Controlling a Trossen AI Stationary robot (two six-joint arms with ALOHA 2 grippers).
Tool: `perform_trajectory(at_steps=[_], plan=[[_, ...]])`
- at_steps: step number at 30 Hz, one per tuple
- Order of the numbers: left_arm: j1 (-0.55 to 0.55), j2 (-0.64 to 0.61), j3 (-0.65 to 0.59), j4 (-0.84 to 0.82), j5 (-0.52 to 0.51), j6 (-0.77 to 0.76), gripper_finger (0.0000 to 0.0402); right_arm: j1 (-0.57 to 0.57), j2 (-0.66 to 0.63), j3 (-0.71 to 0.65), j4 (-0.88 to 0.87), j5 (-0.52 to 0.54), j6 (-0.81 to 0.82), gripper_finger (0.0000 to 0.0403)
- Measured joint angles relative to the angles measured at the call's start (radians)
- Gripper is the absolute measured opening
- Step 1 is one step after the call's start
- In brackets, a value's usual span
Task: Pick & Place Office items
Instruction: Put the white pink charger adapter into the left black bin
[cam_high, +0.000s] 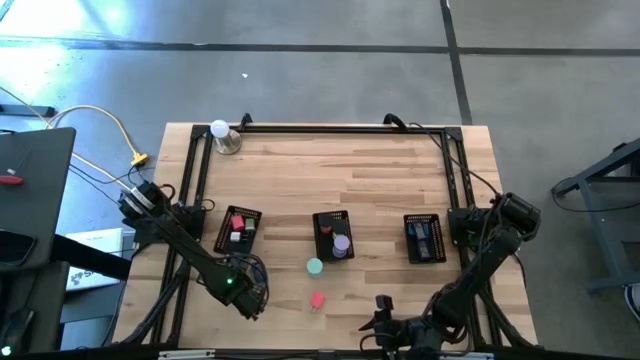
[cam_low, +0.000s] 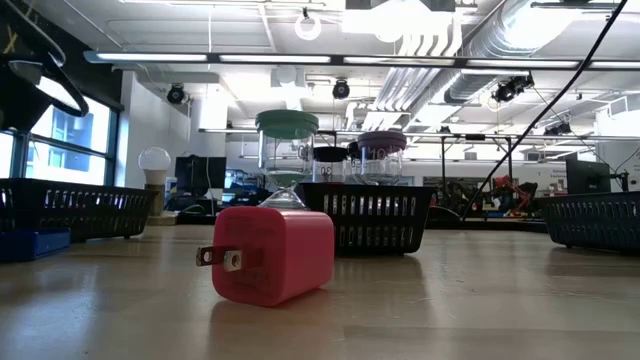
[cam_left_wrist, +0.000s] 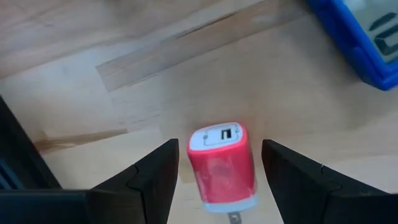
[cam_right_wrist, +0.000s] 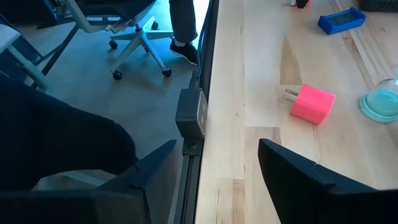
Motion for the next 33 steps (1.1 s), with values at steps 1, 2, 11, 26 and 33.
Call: perform_trajectory(at_steps=[1,2,11,26,33], plan=[[0.0,0.004,0.0,0.0,0.0,0.0,0.022,0.0,0.0,0.0,0.0,0.0,0.0,0.021],[0.0,0.008,0.0,0.004,0.0,0.0,0.022,0.0,0.0,0.0,0.0,0.0,0.0,0.021],[0.0,0.027,0.002,0.015,-0.002,0.051,0.022,0.0,0.0,0.0,0.001,0.0,0.0,0.021],[0.004,0.02,0.018,0.008,-0.059,0.191,0.012,0.0,0.0,0.0,0.002,0.0,-0.003,0.021],[0.026,-0.081,0.089,-0.121,-0.197,0.209,0.012,0.0,0.0,0.0,0.004,0.002,-0.003,0.021]])
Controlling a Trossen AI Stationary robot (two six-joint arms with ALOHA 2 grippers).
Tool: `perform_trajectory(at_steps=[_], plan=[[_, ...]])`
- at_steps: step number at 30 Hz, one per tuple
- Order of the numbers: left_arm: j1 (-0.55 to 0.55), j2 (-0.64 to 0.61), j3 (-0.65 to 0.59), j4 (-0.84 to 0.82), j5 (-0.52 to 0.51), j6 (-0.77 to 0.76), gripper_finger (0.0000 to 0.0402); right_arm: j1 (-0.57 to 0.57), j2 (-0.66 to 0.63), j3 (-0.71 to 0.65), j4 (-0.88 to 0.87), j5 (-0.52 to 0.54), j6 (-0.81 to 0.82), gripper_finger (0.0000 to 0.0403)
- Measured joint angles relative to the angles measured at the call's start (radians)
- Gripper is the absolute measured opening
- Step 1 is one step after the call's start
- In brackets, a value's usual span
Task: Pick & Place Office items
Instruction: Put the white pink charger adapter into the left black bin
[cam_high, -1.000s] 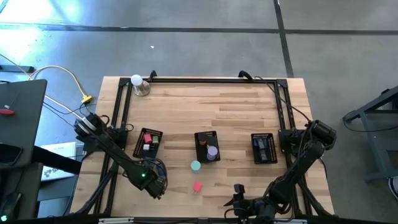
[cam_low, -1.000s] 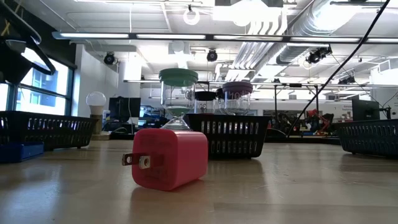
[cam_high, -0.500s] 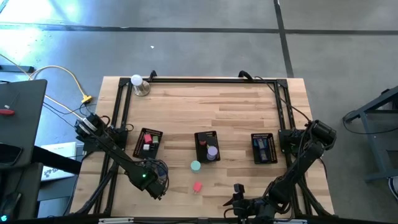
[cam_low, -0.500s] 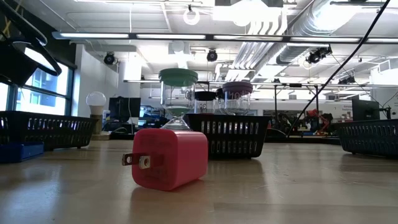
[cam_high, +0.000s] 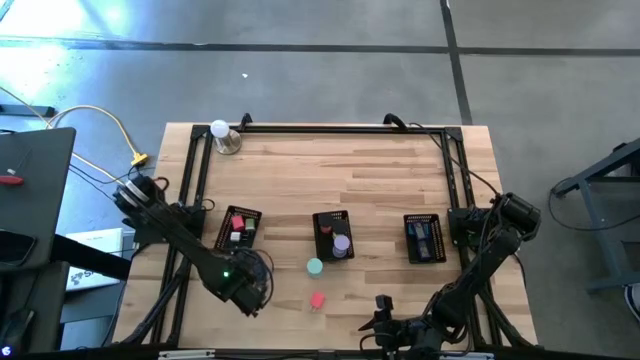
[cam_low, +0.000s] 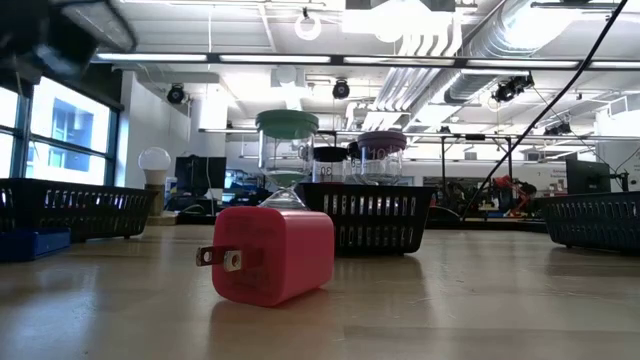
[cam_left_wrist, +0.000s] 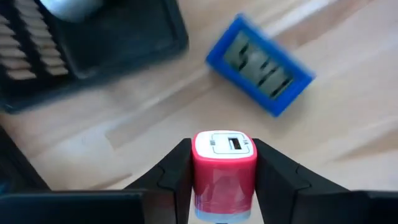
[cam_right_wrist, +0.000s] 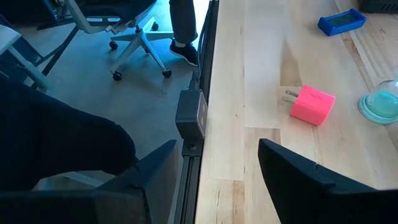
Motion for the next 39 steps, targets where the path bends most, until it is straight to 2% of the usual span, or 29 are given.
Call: perform_trajectory(at_steps=[7,14,19,24,29,34,39], plan=[[0.042,-0.112,0.077,-0.167,-0.102,0.036,0.012,0.0,0.0,0.0,0.0,0.002,0.0,0.021],[0.188,-0.178,0.08,-0.296,-0.122,0.149,0.012,0.0,0.0,0.0,-0.001,0.002,0.0,0.021],[0.298,-0.169,0.07,-0.288,-0.122,0.301,0.012,0.0,0.0,0.0,-0.001,0.001,0.0,0.021],[0.363,-0.167,0.039,-0.291,-0.116,0.35,0.012,0.001,0.0,0.0,-0.002,-0.001,0.0,0.021],[0.362,-0.167,-0.026,-0.274,-0.1,0.349,0.012,0.003,0.0,0.0,-0.004,-0.002,0.0,0.021],[0.348,-0.167,-0.098,-0.176,-0.065,0.374,0.012,0.006,0.0,0.0,-0.006,-0.001,0.0,0.021],[0.349,-0.167,-0.123,-0.133,-0.06,0.398,0.012,0.006,0.0,0.0,-0.005,-0.001,0.0,0.021]])
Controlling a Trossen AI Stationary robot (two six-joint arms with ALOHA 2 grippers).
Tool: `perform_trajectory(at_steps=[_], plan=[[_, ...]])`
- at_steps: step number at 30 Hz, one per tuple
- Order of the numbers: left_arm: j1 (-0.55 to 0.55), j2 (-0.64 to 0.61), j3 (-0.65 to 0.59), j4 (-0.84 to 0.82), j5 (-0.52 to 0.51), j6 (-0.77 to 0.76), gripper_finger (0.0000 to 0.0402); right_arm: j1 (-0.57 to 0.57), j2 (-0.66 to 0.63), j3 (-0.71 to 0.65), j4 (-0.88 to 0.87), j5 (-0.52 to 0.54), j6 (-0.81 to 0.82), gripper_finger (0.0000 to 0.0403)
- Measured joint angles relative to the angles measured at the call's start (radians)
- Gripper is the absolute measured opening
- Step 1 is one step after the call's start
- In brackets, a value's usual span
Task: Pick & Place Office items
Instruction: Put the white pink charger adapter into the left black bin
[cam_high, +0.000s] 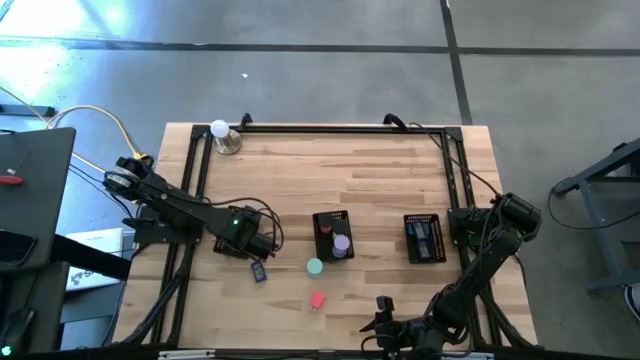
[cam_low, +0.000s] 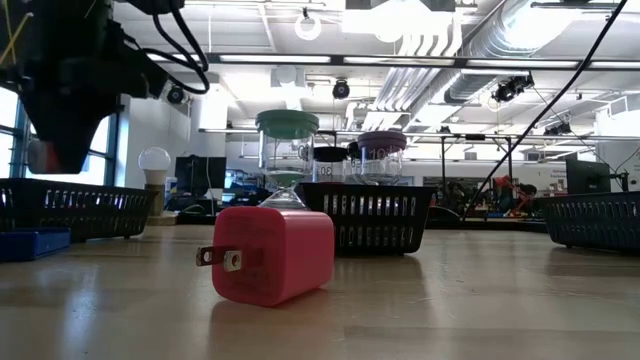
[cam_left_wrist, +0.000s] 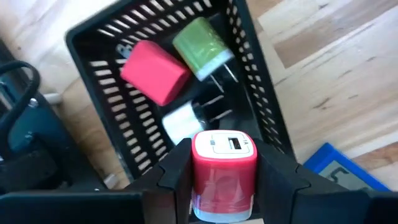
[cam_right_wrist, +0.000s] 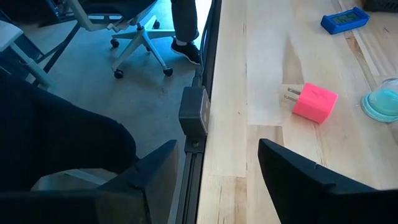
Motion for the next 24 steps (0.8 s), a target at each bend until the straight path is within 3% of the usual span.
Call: perform_trajectory(at_steps=[4,10,24], plan=[[0.005,0.0,0.0,0.005,-0.008,0.006,0.0124,0.0,0.0,0.0,0.006,0.001,0.004,0.021],[0.005,0.0,-0.015,0.008,-0.036,0.002,0.0165,0.0,0.0,0.0,0.009,0.001,0.008,0.021],[0.002,0.0,-0.029,0.012,-0.037,0.019,0.0168,0.0,0.0,0.0,0.009,0.002,0.008,0.021]])
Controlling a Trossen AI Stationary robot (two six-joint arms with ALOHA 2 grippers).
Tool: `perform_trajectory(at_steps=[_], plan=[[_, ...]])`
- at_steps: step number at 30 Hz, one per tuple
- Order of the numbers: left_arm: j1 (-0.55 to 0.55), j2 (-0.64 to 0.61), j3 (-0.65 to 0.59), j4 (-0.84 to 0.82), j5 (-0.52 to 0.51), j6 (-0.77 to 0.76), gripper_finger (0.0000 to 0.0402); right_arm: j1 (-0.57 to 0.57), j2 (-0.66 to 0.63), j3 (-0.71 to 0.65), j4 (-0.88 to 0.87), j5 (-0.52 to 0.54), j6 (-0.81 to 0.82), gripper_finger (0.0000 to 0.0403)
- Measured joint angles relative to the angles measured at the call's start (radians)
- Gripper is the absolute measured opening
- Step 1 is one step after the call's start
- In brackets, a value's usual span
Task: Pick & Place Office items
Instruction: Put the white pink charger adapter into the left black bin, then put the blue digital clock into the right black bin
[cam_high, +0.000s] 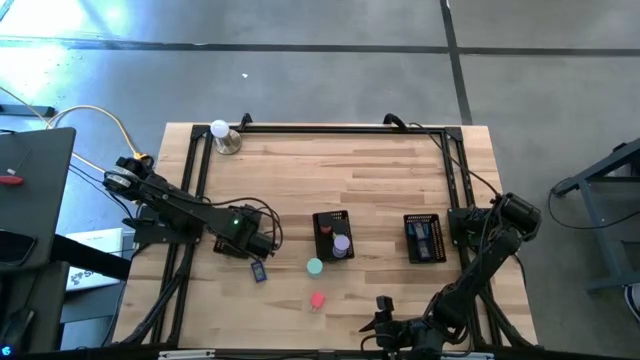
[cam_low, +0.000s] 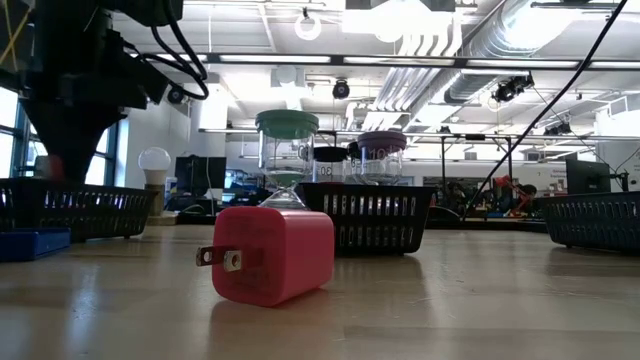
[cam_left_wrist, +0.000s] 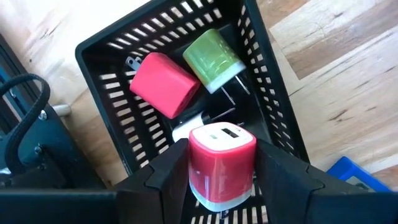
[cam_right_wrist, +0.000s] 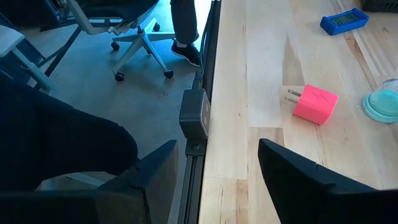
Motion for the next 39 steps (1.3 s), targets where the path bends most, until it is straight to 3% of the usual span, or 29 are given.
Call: perform_trajectory(at_steps=[7,16,23,29,39], plan=[[0.0,0.0,0.0,0.0,0.004,-0.018,0.0176,0.0,0.0,0.0,0.0,0.0,0.0,0.021],[0.002,0.0,0.0,0.0,0.006,-0.014,0.0231,0.0,0.0,0.0,-0.001,0.0,0.0,0.021],[0.038,-0.016,0.006,-0.002,0.121,-0.04,0.0238,0.0,0.0,0.0,-0.001,0.0,0.0,0.021],[0.046,-0.051,0.033,0.016,0.231,-0.124,0.0238,0.0,0.0,0.0,-0.001,0.0,0.0,0.021],[-0.079,-0.116,0.047,0.096,0.212,-0.383,0.0238,-0.003,-0.002,0.0,-0.034,-0.006,-0.076,0.021]])
